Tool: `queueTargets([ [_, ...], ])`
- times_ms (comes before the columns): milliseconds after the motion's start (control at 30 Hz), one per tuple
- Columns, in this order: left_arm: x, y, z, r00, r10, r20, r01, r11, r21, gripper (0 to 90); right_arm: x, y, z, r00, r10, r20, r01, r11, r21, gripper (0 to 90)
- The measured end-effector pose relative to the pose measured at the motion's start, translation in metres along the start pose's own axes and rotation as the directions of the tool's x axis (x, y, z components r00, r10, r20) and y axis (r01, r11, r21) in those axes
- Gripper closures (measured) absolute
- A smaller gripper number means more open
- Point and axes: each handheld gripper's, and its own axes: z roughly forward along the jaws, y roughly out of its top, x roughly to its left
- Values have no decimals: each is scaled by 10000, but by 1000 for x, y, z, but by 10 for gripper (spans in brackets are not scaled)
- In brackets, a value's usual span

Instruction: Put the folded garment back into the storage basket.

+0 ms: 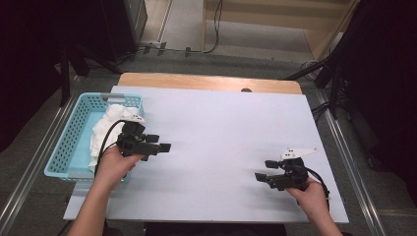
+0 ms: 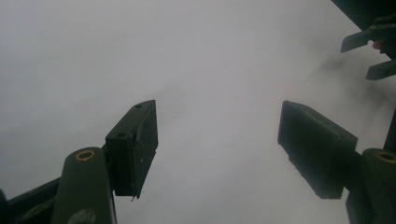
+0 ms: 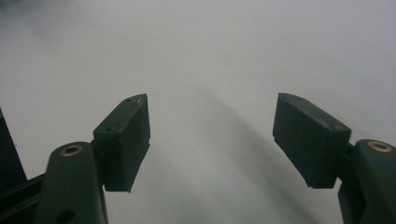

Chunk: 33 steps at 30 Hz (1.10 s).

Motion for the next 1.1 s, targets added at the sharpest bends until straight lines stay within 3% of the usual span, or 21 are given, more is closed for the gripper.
queueTargets([
  [700, -15, -32, -11, 10000, 30, -76, -30, 10000, 31, 293, 0, 0, 0, 10000, 44, -19, -44, 10000, 20, 260],
  [900, -19, -35, -10, 9986, 478, -210, -478, 9989, 27, 293, 0, 0, 0, 10000, 29, -12, -29, 10000, 27, 260],
  [1100, -18, -37, -9, 9982, 580, -150, -582, 9982, -123, 293, 0, 0, 0, 10000, 29, -18, -29, 10000, 26, 260],
])
